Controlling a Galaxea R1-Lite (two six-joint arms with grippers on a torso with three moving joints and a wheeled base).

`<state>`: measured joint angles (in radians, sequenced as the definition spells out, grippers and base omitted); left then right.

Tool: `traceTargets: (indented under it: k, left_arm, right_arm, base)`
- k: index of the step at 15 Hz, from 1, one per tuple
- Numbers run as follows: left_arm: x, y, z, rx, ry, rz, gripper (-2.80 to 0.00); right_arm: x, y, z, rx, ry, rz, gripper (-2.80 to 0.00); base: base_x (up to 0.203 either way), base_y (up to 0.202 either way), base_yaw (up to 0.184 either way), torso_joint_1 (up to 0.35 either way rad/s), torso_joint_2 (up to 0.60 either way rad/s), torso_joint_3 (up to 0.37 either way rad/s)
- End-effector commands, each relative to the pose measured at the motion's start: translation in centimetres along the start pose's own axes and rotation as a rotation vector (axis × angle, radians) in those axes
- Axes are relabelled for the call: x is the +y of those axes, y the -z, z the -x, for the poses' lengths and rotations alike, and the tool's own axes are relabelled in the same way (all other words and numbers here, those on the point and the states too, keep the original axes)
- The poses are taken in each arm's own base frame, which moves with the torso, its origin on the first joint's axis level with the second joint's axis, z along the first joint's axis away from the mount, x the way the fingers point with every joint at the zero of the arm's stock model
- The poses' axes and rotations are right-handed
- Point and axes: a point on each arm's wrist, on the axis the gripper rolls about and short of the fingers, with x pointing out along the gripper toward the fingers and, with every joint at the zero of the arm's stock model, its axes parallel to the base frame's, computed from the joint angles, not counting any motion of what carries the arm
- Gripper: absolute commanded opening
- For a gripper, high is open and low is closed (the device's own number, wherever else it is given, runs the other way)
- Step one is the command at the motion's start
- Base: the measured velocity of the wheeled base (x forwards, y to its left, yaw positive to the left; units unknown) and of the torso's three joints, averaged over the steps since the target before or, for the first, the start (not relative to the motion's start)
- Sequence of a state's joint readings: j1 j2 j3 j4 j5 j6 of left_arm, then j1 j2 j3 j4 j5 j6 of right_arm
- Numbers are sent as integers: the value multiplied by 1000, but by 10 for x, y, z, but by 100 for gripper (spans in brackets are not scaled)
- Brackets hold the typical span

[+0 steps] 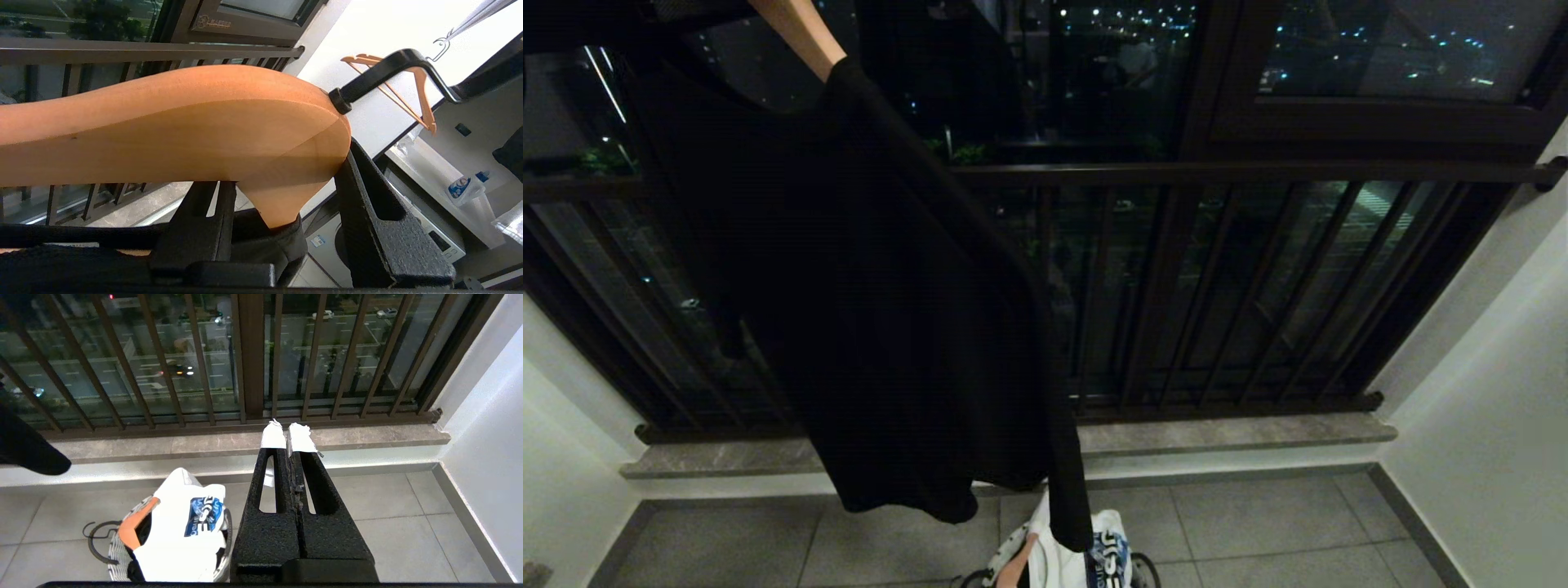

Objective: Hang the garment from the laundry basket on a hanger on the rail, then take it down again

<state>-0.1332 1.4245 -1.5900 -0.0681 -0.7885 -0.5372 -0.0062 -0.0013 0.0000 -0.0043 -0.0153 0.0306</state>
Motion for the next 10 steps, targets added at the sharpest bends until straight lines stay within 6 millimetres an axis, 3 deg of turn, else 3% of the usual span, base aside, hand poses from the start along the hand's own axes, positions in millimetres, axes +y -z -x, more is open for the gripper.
traceTargets:
  k: [1, 3, 4, 10]
  left_arm:
    - [-1, 0, 1, 1, 5, 5, -280]
    - [-2, 1, 2, 2, 5, 5, -280]
    - [-2, 1, 2, 1, 5, 3, 0]
    - [-5, 2, 5, 2, 4, 7, 0]
  right_arm:
    - [0, 0, 0, -1, 0, 0, -280]
    - [0, 0, 0, -1, 0, 0, -280]
    - [0, 0, 0, -1, 0, 0, -280]
    - [0, 0, 0, -1, 0, 0, -280]
  base:
    - [0, 0, 0, 0, 0, 0]
    - [0, 0, 0, 0, 0, 0]
    - [0, 0, 0, 0, 0, 0]
    - [0, 0, 0, 0, 0, 0]
